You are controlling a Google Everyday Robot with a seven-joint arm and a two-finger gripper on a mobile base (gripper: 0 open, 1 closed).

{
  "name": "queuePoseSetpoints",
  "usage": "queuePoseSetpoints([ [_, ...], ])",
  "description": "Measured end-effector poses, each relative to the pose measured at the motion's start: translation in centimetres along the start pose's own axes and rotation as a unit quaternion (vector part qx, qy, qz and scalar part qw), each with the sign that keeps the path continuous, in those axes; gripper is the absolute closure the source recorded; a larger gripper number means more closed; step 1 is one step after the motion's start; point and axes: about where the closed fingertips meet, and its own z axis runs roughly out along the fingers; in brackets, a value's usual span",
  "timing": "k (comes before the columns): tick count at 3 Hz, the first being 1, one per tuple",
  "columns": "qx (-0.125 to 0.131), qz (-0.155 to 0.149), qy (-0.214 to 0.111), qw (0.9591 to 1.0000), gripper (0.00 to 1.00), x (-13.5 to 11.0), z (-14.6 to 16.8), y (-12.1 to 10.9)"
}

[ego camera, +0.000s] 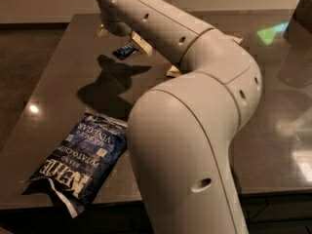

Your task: Move rxbar blueberry near brown chip bag

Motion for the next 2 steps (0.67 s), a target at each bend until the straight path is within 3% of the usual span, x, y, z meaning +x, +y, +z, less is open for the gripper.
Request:
queuePoseSetpoints([
  [2,-0.039,-0.032,0.038,0.9980,0.00,1.0,4.7,-0.6],
])
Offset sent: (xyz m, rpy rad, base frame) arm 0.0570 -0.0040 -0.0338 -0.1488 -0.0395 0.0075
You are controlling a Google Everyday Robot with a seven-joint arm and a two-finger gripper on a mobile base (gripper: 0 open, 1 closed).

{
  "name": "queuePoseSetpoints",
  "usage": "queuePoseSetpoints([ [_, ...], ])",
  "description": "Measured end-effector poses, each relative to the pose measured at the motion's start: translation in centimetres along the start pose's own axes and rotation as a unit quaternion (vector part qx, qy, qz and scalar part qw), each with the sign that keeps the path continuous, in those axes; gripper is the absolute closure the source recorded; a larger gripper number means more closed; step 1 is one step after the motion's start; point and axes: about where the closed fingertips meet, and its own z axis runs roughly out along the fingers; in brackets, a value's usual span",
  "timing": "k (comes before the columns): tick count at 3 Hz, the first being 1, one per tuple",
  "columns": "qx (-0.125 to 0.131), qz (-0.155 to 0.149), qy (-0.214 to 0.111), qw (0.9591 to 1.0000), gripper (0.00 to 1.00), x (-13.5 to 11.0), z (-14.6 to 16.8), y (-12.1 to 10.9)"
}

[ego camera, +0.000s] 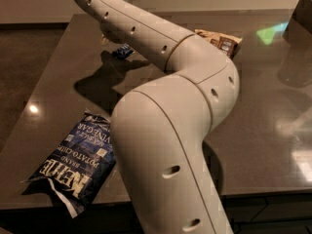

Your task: Move rxbar blueberry near brown chip bag

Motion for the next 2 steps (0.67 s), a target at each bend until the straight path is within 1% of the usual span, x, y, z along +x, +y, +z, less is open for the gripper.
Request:
queuePoseSetpoints([
  [2,-0.020,-0.026,0.012,0.9994,0.00,1.45,1.72,-0.50],
])
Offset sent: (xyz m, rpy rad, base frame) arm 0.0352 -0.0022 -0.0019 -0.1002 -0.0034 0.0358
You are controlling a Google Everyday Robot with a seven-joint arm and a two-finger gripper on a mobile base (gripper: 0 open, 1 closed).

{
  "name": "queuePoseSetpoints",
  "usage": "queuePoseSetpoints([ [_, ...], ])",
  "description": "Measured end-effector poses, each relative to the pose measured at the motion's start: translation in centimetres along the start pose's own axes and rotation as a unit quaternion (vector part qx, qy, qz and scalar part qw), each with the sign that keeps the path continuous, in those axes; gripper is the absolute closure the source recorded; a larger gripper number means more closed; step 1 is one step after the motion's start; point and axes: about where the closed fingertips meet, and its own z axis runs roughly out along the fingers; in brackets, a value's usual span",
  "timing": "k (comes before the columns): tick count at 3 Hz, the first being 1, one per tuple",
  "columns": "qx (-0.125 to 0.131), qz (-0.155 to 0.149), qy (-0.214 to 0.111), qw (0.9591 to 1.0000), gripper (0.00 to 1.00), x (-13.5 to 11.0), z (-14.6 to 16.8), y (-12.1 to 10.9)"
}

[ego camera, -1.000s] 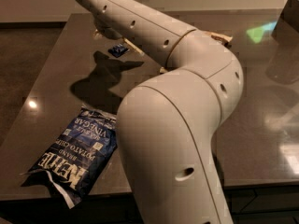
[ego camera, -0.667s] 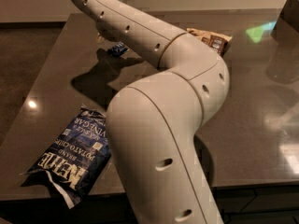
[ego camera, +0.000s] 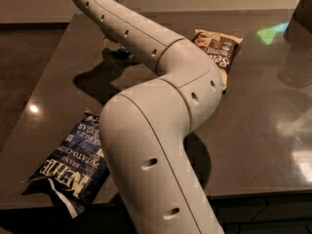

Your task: Move rxbar blueberry near brown chip bag

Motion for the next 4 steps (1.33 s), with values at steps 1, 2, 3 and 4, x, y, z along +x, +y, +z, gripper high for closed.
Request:
queuePoseSetpoints([
  [1,-0.018,-0.017,0.002,0.9997,0.03,0.35,0.97,0.11],
  [2,-0.029,-0.026,-0.001,0.9992,0.25,0.38,1.51,0.15],
  [3,-0.030,-0.020,-0.009,0.9993,0.49,0.31,1.42,0.34],
  [4,-0.030,-0.019,-0.009,0.9993,0.71,0.65,0.83,0.33],
])
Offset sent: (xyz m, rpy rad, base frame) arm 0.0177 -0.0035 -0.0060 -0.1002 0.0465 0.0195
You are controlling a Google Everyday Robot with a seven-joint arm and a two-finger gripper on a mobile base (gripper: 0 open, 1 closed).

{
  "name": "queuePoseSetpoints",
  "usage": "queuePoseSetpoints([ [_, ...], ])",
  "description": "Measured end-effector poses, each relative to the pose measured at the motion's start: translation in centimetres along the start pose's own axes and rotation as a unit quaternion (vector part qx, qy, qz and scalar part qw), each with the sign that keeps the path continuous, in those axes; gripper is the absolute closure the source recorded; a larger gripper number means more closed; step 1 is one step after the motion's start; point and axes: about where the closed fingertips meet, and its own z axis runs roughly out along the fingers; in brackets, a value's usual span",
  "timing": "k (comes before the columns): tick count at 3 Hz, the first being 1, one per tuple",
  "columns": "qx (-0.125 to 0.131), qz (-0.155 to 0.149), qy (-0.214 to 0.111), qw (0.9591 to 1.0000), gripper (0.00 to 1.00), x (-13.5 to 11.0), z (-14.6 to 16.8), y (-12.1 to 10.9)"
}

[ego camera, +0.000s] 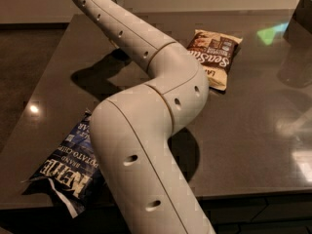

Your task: Move rxbar blueberry near brown chip bag

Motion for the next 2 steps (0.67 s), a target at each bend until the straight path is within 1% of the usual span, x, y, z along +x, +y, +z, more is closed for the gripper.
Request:
queuePoseSetpoints([
  [1,0.000,0.000,0.000,1.0000,0.95,0.2,-0.3,0.0],
  [2,0.005,0.033,-0.021,0.9992,1.00,-0.4,-3.4,0.8],
])
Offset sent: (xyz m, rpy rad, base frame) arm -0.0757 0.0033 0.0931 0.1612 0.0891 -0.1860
